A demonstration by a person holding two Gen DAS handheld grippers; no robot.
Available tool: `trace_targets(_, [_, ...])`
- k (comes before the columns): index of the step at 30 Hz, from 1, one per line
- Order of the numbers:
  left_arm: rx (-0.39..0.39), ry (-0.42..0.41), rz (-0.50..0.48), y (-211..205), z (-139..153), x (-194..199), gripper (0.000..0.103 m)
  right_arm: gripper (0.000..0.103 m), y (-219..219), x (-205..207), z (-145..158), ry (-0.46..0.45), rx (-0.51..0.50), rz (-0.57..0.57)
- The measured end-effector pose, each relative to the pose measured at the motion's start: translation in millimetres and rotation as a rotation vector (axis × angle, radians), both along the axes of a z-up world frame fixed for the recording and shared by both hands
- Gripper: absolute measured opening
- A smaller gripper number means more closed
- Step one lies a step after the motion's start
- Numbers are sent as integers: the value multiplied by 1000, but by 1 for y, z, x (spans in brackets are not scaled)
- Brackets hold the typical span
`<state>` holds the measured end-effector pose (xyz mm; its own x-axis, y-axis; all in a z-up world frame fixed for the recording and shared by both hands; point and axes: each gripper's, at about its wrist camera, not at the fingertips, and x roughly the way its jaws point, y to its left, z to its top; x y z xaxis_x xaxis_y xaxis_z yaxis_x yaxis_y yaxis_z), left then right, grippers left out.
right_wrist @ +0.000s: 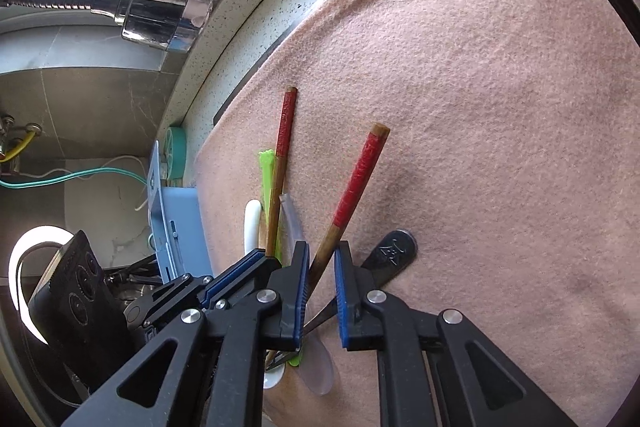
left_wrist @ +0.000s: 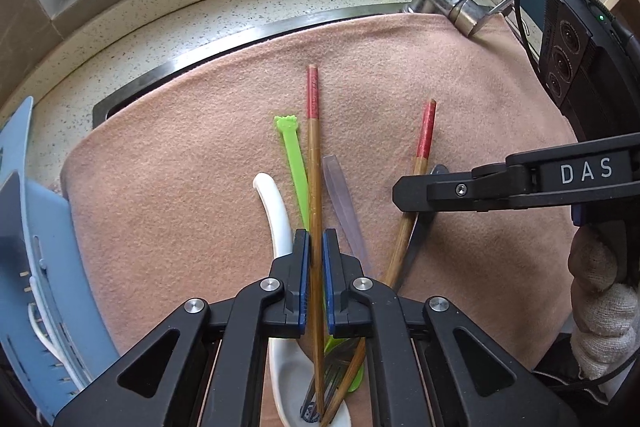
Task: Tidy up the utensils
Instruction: 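Grasp a red-tipped chopstick with the left tool and lift it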
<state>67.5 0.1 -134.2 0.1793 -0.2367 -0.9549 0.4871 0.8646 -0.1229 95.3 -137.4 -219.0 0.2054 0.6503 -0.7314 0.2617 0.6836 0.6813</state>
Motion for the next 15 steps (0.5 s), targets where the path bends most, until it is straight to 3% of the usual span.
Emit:
trace_targets(5, [6, -7, 2, -4, -3, 1, 7, 12, 0, 3, -4, 6, 1, 0])
trace_targets(15, [-129, -16, 116, 19, 22, -1, 6, 9, -11, -1, 15, -34, 82, -24])
